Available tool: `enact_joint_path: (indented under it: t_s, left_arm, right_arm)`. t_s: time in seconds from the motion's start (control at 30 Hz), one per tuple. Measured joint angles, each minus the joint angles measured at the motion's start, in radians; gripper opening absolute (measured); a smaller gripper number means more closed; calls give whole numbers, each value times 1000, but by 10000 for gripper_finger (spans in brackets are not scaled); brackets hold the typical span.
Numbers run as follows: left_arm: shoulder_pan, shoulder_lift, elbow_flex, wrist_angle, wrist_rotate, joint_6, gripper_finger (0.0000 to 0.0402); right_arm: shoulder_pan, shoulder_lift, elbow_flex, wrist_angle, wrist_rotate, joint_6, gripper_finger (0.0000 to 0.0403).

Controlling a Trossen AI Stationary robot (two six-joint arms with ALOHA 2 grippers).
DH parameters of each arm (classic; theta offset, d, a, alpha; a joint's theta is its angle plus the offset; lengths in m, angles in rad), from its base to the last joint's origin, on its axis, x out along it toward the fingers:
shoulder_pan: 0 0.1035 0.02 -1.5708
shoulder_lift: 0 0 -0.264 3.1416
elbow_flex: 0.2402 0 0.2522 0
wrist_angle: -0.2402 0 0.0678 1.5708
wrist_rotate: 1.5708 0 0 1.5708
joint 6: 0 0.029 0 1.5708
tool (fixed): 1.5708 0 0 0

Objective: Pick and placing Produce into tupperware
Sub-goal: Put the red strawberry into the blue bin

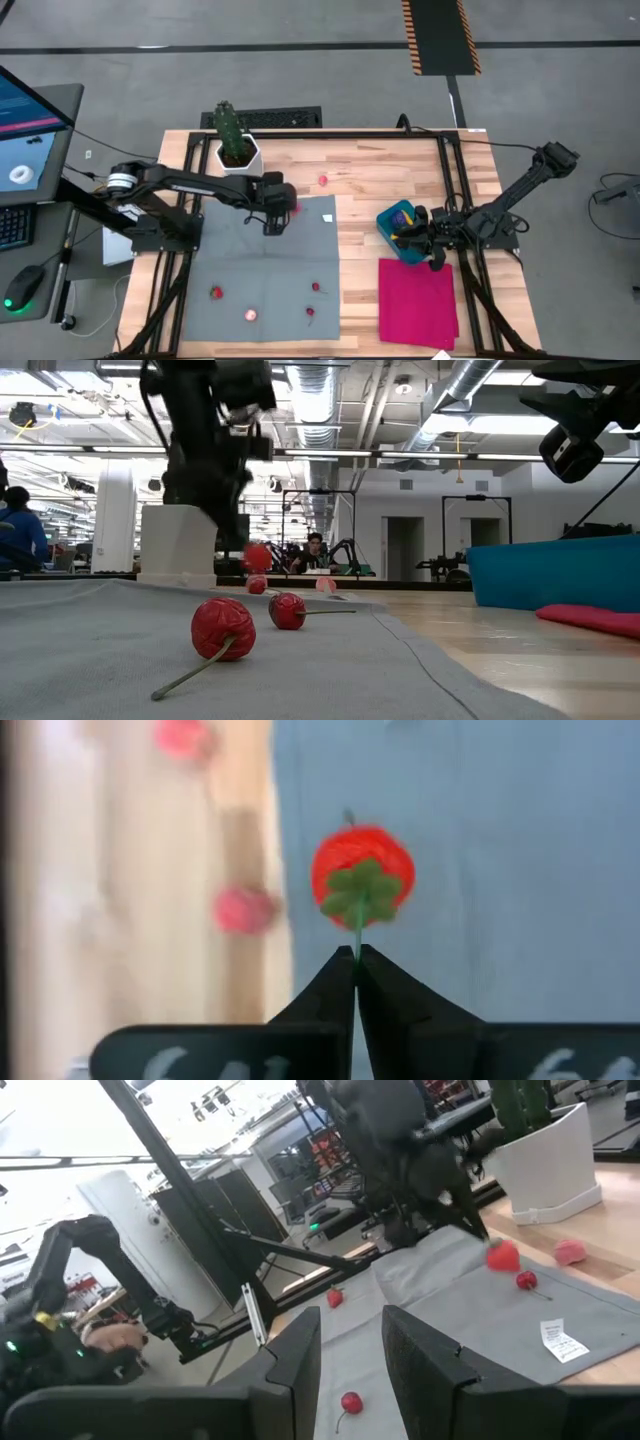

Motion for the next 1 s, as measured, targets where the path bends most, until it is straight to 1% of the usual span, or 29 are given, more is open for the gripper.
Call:
enact_joint_path:
  t_s: [0.13,0.23,0.5,0.63,0.8,0.9,1.0]
  left_arm:
    - [-25,-107,11,9,-12,-4,0]
    - [-44,-192,4,30,-11,-34,0]
    - [-145,-402,-65,172,18,-77,0]
    - [-191,-527,-173,367,51,-78,0]
    - [-243,-673,-348,625,56,-76,0]
    - [-269,-749,-449,733,83,-81,0]
    - [-298,-814,-546,849,98,-122,0]
  right_arm:
    - [13,0,0,-6,0,0,131]
    - [25,0,0,-6,0,3,131]
    - [37,0,0,-3,0,8,131]
    - [37,0,0,-4,0,8,131]
    - [37,0,0,-6,0,4,131]
    - [36,0,0,-6,0,0,131]
    - [36,0,0,-6,0,0,131]
